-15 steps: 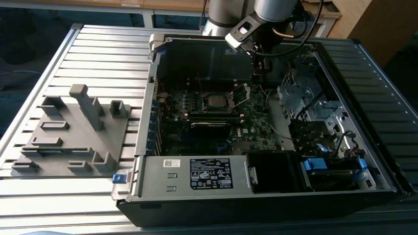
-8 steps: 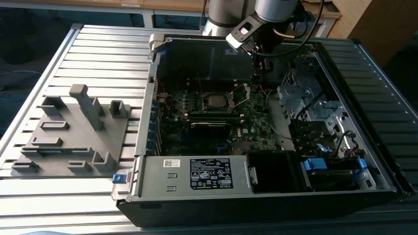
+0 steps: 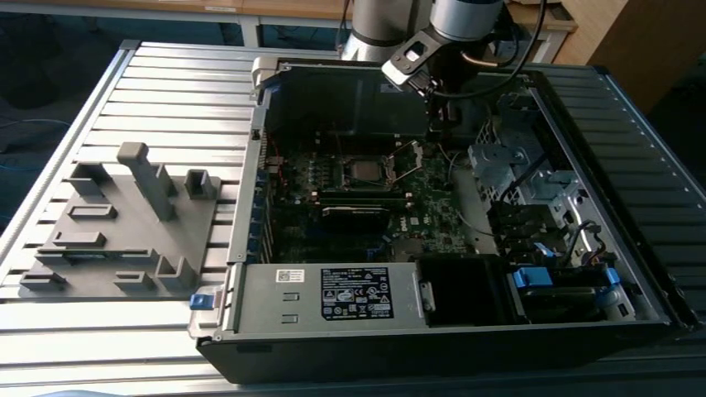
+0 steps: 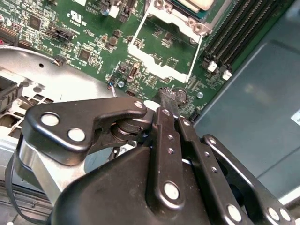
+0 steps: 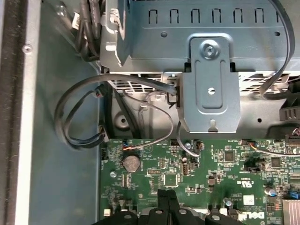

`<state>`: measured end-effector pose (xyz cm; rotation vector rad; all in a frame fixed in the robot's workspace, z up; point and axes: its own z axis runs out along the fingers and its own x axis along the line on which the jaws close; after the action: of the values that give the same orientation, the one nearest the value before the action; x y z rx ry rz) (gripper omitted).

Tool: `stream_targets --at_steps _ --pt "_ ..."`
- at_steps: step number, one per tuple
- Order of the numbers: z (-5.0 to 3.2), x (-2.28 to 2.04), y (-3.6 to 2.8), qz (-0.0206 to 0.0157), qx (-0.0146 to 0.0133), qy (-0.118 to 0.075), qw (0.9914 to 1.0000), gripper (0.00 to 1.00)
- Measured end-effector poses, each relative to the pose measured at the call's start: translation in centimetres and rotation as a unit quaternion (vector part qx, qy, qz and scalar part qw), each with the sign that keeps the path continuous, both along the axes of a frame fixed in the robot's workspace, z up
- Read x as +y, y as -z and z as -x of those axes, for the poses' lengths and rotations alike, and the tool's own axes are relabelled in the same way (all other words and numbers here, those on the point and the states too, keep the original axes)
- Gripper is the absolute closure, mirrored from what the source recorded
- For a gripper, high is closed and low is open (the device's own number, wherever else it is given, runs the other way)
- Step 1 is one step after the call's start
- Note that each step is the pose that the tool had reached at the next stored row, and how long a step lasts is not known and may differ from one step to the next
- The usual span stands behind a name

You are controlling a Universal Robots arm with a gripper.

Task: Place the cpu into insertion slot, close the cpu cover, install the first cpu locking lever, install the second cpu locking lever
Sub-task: 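Close the cpu cover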

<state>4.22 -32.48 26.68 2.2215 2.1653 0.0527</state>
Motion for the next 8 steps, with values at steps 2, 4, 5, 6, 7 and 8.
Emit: stream_targets --at_steps 2,4,5,6,7,8 --pt "-0.04 0.0 0.13 0.0064 0.0 0.0 0.99998 0.89" --pt "-0.1 0.0 0.25 0.0126 0.0 0.0 0.99992 0.89" --pt "-0.12 0.0 0.32 0.0155 0.0 0.0 0.99988 0.89" --pt "-0.15 0.0 0.4 0.0178 0.0 0.0 0.99984 0.89" --pt "-0.17 0.0 0.5 0.0199 0.0 0.0 0.9998 0.89" --pt "-0.19 0.0 0.6 0.0219 0.0 0.0 0.99976 0.89"
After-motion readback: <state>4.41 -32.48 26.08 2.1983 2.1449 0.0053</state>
